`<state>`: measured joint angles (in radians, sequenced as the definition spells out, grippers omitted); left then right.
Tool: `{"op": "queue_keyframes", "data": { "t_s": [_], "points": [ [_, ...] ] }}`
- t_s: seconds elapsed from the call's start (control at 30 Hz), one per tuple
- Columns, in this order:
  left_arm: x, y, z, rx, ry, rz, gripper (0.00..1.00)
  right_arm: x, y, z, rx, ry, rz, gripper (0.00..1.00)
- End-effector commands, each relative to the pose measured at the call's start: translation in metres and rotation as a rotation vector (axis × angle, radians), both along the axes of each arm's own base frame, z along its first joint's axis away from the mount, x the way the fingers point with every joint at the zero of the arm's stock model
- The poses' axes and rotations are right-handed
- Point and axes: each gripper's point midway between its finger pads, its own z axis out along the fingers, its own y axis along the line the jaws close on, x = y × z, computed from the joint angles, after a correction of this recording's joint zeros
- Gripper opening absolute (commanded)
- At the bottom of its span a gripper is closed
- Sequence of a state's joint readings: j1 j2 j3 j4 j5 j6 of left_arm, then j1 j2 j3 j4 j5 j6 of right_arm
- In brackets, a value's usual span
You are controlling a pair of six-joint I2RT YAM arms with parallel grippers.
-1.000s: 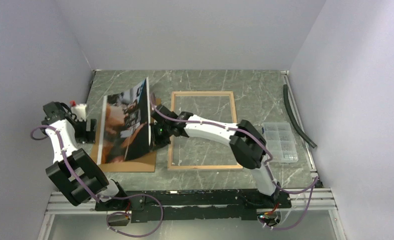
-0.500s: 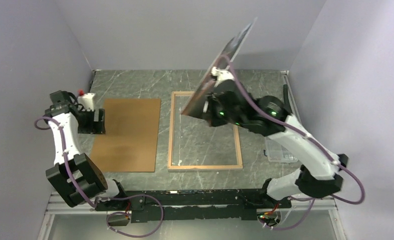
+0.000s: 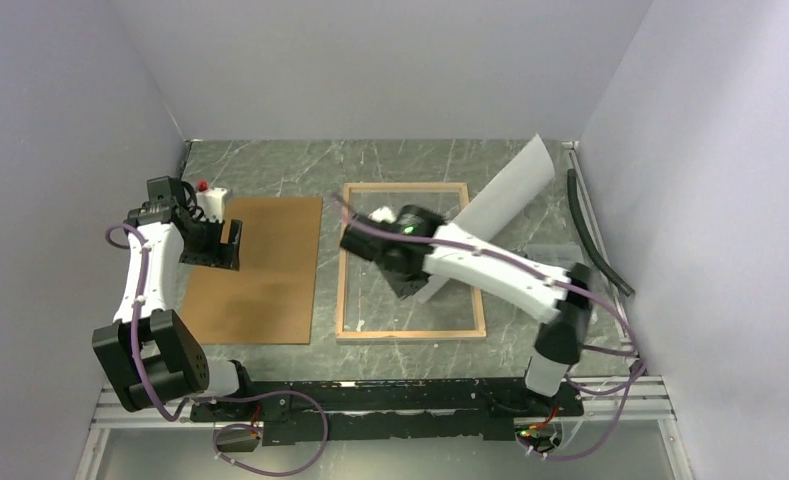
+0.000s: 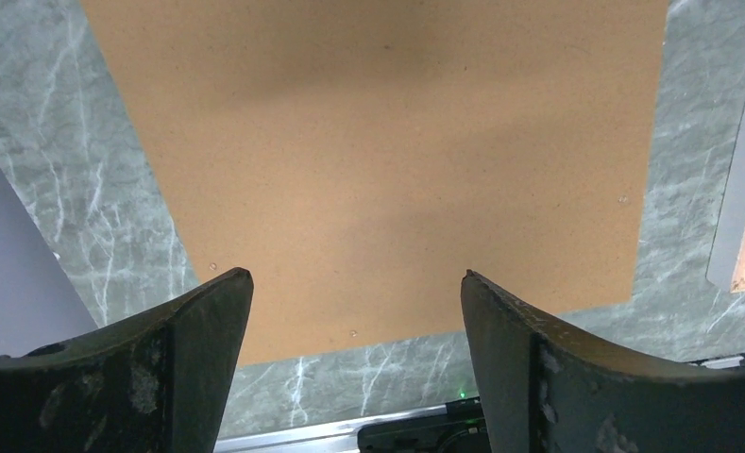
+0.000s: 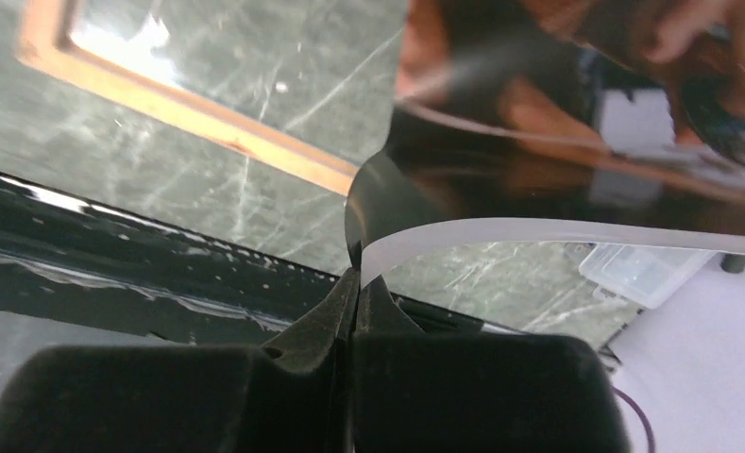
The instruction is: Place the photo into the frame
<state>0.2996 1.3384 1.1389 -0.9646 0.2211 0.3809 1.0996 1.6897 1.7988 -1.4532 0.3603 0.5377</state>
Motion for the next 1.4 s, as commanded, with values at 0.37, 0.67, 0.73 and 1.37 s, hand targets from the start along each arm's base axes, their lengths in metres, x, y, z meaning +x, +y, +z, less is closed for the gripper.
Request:
{"op": "queue_keyframes", "data": {
  "t_s": [0.37, 0.67, 0.73, 1.37],
  "points": [
    [-0.004, -0.003, -0.019, 0.007, 0.005, 0.013, 0.86, 0.009, 0.048, -0.002, -0.114, -0.043, 0.231, 0.00],
    [-0.005, -0.006, -0.022, -0.010, 0.010, 0.018, 0.85, 0.033, 0.065, 0.051, -0.001, -0.201, 0.230, 0.00],
    [-0.005, -0.006, -0.021, -0.011, 0.010, 0.018, 0.85, 0.034, 0.071, 0.052, 0.013, -0.200, 0.243, 0.00],
    [0.009, -0.033, -0.006, -0.031, -0.004, -0.046, 0.85, 0.014, 0.040, 0.146, 0.311, -0.349, 0.259, 0.00]
  ]
}}
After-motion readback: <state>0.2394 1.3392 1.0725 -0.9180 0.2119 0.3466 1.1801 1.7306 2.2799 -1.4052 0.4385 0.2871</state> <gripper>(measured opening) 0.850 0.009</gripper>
